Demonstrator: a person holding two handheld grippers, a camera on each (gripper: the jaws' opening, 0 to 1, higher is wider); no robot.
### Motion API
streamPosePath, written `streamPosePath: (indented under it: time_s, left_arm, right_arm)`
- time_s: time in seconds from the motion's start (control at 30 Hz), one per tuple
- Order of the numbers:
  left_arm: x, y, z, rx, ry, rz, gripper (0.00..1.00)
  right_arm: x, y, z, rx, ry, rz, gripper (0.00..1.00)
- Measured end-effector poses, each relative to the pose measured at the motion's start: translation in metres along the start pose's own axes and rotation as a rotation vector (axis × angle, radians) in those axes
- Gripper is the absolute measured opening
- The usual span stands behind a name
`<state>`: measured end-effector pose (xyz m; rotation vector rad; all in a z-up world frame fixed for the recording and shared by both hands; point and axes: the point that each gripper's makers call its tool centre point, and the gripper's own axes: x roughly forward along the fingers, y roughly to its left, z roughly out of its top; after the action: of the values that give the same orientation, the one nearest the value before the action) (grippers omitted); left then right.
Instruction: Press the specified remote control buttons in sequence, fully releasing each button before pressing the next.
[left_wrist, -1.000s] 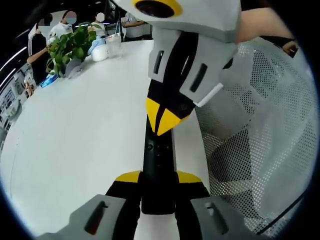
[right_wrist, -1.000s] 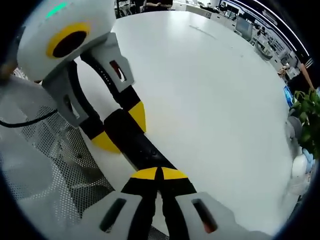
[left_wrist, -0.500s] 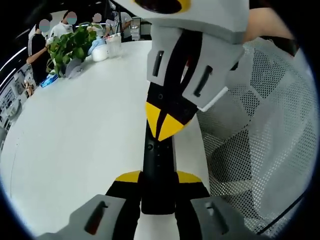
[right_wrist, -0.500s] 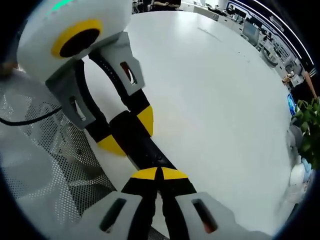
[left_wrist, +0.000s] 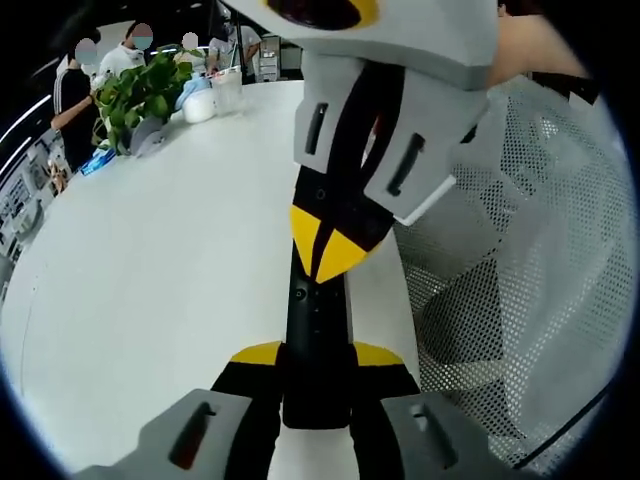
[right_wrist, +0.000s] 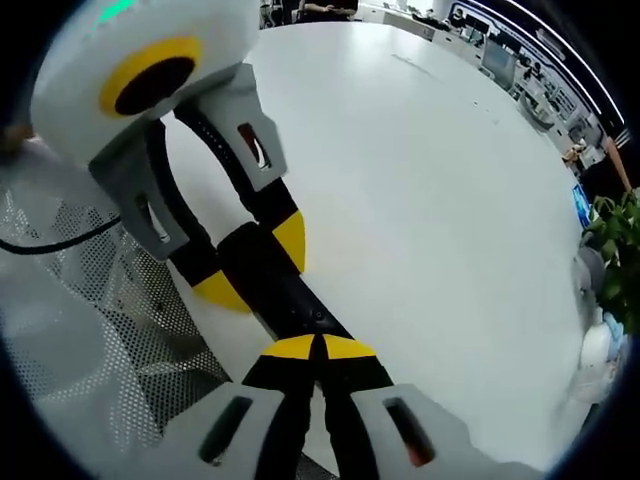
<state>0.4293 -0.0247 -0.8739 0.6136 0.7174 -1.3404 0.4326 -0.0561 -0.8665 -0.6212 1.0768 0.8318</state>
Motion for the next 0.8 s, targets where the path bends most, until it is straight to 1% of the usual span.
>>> streamPosePath:
  time_s: [0.3, 0.4, 0.43, 0.53, 0.67, 0.8]
  left_arm:
    - [0.000, 0.000, 0.000, -0.003, -0.003, 0.002, 0.19]
    - [0.000, 0.000, 0.000, -0.005, -0.003, 0.002, 0.19]
    - [0.000, 0.000, 0.000, -0.004, -0.003, 0.003, 0.19]
    - [0.000, 0.000, 0.000, -0.004, -0.002, 0.003, 0.19]
    - [0.000, 0.000, 0.000, -0.003, -0.002, 0.002, 0.19]
    - [0.000, 0.000, 0.000, -0.003, -0.002, 0.003, 0.19]
  right_arm:
    - [-0.001, 0.001, 0.000, -0.028, 0.000, -0.002, 0.00]
    - [-0.004, 0.004, -0.007, -0.051, 0.030, 0.010, 0.00]
    - [-0.005, 0.003, -0.010, -0.060, 0.032, 0.000, 0.00]
    - [-0.006, 0.000, -0.017, -0.049, 0.052, -0.007, 0.00]
    - [-0.006, 0.001, -0.016, -0.048, 0.042, -0.015, 0.00]
    - [-0.005, 0.001, -0.016, -0.063, 0.058, -0.009, 0.00]
